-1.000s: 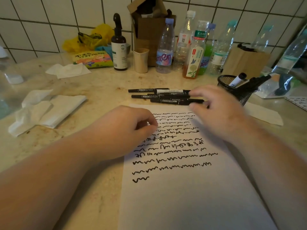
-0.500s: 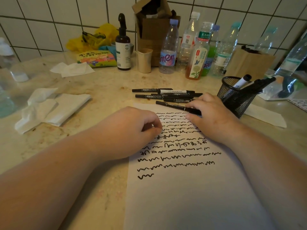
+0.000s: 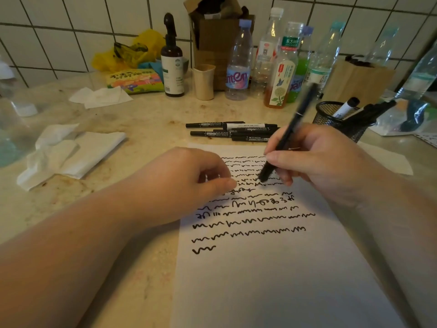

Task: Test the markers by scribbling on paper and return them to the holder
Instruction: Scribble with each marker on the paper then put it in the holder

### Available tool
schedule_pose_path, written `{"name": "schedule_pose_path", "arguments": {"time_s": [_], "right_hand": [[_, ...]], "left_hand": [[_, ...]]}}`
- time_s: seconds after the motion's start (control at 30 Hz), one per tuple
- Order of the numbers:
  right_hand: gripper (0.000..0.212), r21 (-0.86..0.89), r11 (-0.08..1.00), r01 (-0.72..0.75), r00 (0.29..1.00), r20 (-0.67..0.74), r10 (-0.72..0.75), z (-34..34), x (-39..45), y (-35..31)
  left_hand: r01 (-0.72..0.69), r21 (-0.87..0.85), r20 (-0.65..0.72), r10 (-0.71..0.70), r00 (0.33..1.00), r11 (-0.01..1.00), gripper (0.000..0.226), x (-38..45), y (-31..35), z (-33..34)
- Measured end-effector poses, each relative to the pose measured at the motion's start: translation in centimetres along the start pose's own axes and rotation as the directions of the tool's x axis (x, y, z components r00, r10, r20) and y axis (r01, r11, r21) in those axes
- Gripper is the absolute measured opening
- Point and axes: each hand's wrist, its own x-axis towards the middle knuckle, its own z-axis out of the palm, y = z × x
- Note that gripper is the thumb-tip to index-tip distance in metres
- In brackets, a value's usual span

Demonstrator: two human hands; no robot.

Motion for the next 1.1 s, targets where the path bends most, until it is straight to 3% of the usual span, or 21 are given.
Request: {"name": "schedule_pose_path", "arguments": {"time_s": [0.07, 0.17, 0.27, 0.33, 0.43, 0.53, 0.6, 0.7, 0.83, 1.0, 1.1], "right_hand": [[0.008, 0.149, 0.988, 0.040, 0.992, 0.115, -0.058, 0.2, -0.4, -0.3], [0.015, 0.242, 0.968, 0.068, 0.971, 0.208, -0.120, 0.7, -0.5, -0.3], [0.031, 0.312, 0.948, 0.066, 0.964, 0.225, -0.142, 1.2, -0.7, -0.2], [0.027, 0.309, 0.946, 0.093, 0.969, 0.192, -0.158, 1.2, -0.6, -0.1], [0.023, 0.274, 0.950, 0.150, 0.956, 0.203, -0.210, 1.0, -0.6, 0.1], [0.027, 0.298, 0.935, 0.194, 0.931, 0.245, -0.271, 0.9, -0.9, -0.1], [0.026, 0.338, 0.911, 0.235, 0.934, 0.181, -0.308, 0.3, -1.1, -0.3], [0.021, 0.341, 0.921, 0.190, 0.943, 0.196, -0.268, -0.4, -1.2, -0.2], [0.012, 0.229, 0.973, 0.017, 0.852, 0.506, -0.135, 1.0, -1.2, -0.2], [0.014, 0.129, 0.992, -0.011, 0.857, 0.512, -0.057, 1.8, -1.6, -0.6], [0.009, 0.113, 0.993, -0.019, 0.867, 0.497, -0.040, 2.0, -1.8, -0.9]], "left_hand": [[-0.019, -0.052, -0.010, 0.019, 1.000, 0.998, 0.036, -0.2, 0.4, -0.2], [-0.077, -0.097, -0.035, 0.074, 0.997, 0.992, 0.039, -0.4, 0.9, -0.3], [-0.083, -0.116, -0.064, 0.076, 0.995, 0.990, 0.035, -0.5, 0.9, -0.3], [-0.084, -0.121, -0.058, 0.078, 0.995, 0.989, 0.026, -0.5, 0.9, -0.4], [-0.093, -0.191, 0.089, 0.112, 0.990, 0.977, 0.028, -0.5, 1.1, -1.0], [-0.096, -0.244, 0.322, 0.174, 0.931, 0.965, 0.019, -0.6, 0.7, -1.9], [-0.063, -0.262, 0.395, 0.166, 0.904, 0.963, 0.018, -0.9, 0.1, -2.3], [0.011, -0.251, 0.252, 0.054, 0.966, 0.968, 0.023, -0.8, -0.4, -2.2], [0.044, -0.010, 0.040, -0.043, 0.998, 0.999, 0.020, -0.1, 0.4, -1.0], [-0.009, 0.129, 0.090, -0.003, 0.996, 0.992, 0.026, -0.1, -0.3, -0.2], [-0.035, 0.129, 0.082, 0.025, 0.996, 0.991, 0.029, 0.0, -0.6, 0.0]]}}
